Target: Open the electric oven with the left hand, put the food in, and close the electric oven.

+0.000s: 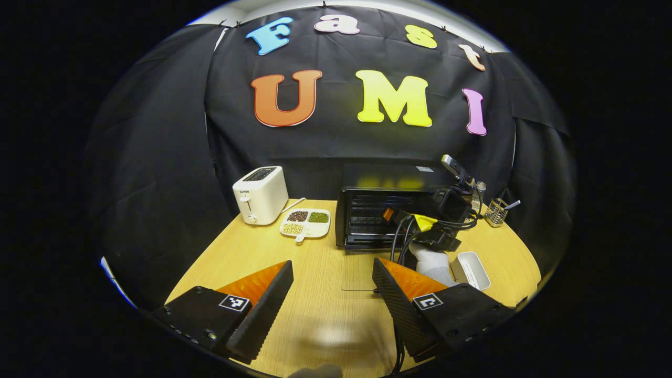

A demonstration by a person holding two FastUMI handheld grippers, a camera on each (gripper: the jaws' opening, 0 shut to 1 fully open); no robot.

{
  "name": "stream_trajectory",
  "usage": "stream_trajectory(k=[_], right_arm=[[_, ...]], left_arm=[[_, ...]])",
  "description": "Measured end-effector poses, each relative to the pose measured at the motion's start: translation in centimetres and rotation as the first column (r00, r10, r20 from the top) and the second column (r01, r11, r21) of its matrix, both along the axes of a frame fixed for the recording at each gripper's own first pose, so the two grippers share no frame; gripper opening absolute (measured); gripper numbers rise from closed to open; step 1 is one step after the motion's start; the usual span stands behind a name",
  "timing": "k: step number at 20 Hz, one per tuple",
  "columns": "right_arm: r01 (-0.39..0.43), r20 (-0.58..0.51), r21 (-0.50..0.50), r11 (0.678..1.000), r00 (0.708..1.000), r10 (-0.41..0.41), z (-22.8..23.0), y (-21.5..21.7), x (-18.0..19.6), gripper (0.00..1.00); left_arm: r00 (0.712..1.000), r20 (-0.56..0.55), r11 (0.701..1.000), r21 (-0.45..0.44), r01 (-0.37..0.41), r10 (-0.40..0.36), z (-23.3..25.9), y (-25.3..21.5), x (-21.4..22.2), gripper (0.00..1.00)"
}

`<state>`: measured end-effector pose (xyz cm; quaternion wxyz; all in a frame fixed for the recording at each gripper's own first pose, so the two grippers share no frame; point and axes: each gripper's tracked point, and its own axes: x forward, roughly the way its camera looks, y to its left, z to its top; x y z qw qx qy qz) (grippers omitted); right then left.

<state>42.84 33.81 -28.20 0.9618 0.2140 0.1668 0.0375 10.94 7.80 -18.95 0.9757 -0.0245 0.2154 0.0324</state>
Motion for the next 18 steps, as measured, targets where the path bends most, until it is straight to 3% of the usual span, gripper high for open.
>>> stream_trajectory(k=[5, 7, 13, 18], right_arm=[[-0.017, 0.053, -0.175, 0.984, 0.998, 0.027, 0.6, -0.7, -0.9, 0.92], [-0.033, 0.042, -0.168, 0.985, 0.998, 0.041, 0.6, -1.0, -1.4, 0.98], [-0.046, 0.033, -0.199, 0.979, 0.998, 0.054, 2.1, -3.7, -4.4, 0.98], [-0.1, 0.018, -0.156, 0.983, 0.994, 0.104, 5.4, -6.5, -11.2, 0.98]], left_arm=[[1.0, 0.005, 1.0, -0.008, -0.016, 0.016, 0.0, 0.3, -0.3, 0.97], [1.0, 0.011, 1.0, -0.006, -0.013, 0.013, 0.2, 0.1, -0.5, 0.97], [1.0, 0.03, 1.0, -0.02, 0.005, -0.005, 1.0, -0.9, -0.7, 0.97], [0.998, 0.054, 1.0, 0.005, 0.03, -0.03, 2.0, -1.6, -1.8, 0.97]])
